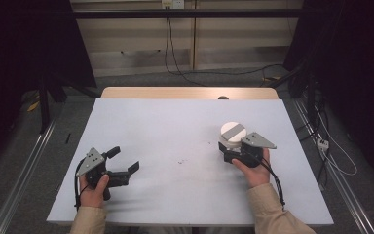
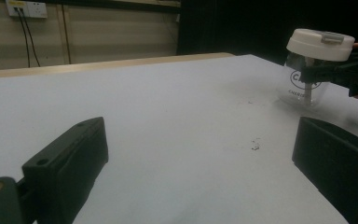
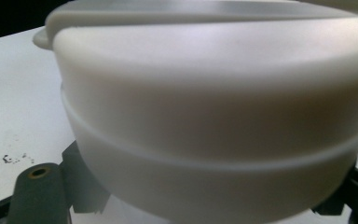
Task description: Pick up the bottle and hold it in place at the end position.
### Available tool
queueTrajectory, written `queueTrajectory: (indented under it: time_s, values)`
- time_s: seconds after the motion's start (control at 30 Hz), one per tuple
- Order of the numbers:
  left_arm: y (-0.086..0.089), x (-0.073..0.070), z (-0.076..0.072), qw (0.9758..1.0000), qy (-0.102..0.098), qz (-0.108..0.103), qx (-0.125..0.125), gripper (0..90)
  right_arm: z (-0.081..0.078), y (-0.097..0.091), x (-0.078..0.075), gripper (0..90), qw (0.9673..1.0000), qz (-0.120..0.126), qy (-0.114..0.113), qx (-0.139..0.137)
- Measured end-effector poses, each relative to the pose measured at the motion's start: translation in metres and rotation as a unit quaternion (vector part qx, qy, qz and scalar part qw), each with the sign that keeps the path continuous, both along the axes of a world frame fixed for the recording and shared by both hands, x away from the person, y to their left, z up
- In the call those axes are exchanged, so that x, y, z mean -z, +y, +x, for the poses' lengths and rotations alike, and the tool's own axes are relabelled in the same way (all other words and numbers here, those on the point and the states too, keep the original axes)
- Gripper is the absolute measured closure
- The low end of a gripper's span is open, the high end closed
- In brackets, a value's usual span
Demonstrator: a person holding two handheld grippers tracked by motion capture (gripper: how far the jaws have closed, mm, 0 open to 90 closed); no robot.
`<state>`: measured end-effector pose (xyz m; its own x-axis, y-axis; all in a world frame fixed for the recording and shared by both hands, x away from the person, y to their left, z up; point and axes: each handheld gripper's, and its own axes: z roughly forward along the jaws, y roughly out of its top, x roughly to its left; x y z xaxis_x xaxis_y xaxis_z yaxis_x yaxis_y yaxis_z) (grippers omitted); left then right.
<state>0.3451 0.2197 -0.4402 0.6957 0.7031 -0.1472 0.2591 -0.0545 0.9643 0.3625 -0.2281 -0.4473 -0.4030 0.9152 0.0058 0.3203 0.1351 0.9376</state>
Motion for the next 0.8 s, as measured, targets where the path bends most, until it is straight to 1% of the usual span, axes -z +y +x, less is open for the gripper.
queueTrajectory:
  time_s: [0.03, 0.1, 0.33, 0.53, 0.63, 0.8]
  values:
    - [0.000, 0.000, 0.000, 1.0000, 0.000, 0.000, 0.002, 3.1, 0.000, 0.004, -0.001, 18.6, 1.0000, 0.001, -0.002, -0.003]
    - [0.000, 0.000, 0.001, 1.0000, 0.001, 0.000, 0.004, 3.1, 0.001, 0.007, -0.003, 18.6, 1.0000, 0.003, -0.005, -0.002]
    - [-0.002, 0.001, 0.002, 1.0000, 0.000, 0.002, 0.002, 3.1, 0.003, 0.008, -0.008, 18.6, 0.9999, 0.009, -0.004, 0.003]
    - [-0.002, -0.001, 0.001, 1.0000, -0.003, 0.005, 0.004, 3.1, 0.005, 0.013, -0.010, 18.6, 1.0000, 0.006, -0.005, 0.004]
    - [-0.004, 0.000, 0.001, 0.9999, -0.003, 0.008, 0.009, 3.1, 0.006, 0.016, -0.010, 18.6, 1.0000, 0.006, -0.005, 0.002]
    - [-0.004, -0.001, 0.002, 0.9999, -0.003, 0.006, 0.010, 3.1, 0.009, 0.021, -0.011, 18.6, 1.0000, 0.004, -0.005, 0.002]
